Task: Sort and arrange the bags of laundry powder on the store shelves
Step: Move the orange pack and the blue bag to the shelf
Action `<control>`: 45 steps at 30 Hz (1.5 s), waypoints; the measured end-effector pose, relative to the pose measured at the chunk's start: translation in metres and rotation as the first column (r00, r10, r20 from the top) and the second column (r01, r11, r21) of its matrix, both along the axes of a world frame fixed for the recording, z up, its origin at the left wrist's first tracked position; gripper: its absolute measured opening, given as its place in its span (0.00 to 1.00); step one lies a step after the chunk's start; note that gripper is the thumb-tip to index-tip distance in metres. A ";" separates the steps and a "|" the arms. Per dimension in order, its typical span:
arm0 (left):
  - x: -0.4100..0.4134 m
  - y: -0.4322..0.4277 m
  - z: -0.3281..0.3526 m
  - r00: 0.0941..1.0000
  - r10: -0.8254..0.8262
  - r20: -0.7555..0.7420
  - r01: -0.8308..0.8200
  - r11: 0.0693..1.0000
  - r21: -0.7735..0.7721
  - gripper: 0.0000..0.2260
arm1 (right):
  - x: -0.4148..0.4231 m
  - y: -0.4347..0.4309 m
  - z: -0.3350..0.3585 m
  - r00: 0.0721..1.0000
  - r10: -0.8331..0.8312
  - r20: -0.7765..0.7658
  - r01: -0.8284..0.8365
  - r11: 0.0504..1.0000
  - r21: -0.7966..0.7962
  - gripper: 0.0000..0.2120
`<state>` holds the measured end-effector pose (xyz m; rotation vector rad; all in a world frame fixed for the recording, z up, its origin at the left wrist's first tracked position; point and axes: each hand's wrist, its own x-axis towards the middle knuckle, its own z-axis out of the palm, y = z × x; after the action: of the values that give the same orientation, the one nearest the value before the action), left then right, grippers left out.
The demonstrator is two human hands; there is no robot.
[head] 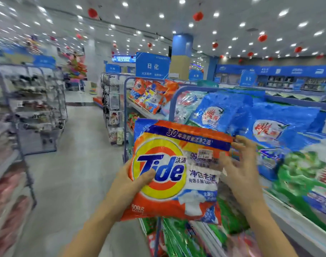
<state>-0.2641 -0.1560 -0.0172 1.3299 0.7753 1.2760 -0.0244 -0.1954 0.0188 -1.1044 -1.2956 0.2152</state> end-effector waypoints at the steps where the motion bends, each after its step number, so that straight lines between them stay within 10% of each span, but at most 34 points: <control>1: -0.010 0.016 0.001 0.998 0.063 0.014 -0.062 0.998 -0.016 0.29 | -0.008 0.024 -0.005 0.983 0.164 -0.081 -0.173 0.978 -0.119 0.19; 6: -0.068 0.086 -0.005 0.950 0.306 0.054 -0.303 0.951 -0.066 0.24 | -0.074 0.138 -0.035 0.855 0.486 -0.181 -0.518 0.793 -0.320 0.24; 16: -0.213 0.251 -0.030 0.894 0.449 0.008 -0.446 0.890 -0.098 0.25 | -0.239 0.340 -0.066 0.957 0.251 0.147 -0.244 0.968 -0.061 0.16; 24: -0.294 0.435 -0.004 0.924 0.378 -0.054 -0.381 0.922 -0.069 0.30 | -0.311 0.502 -0.047 0.963 0.245 -0.110 -0.253 0.965 -0.074 0.26; 30: -0.303 0.570 -0.011 0.954 0.298 -0.033 -0.299 0.953 -0.046 0.34 | -0.323 0.614 -0.042 0.755 0.270 -0.597 -0.485 0.843 -0.231 0.14; 45: -0.209 0.959 0.012 0.979 -0.130 -0.159 0.136 0.990 0.030 0.27 | -0.233 0.914 -0.005 0.837 0.056 -0.544 -0.176 0.970 -0.170 0.19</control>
<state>-0.4731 0.8033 -0.0052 1.5039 0.7586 1.0962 -0.2573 0.7186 0.0143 -1.0426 -0.8412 0.7219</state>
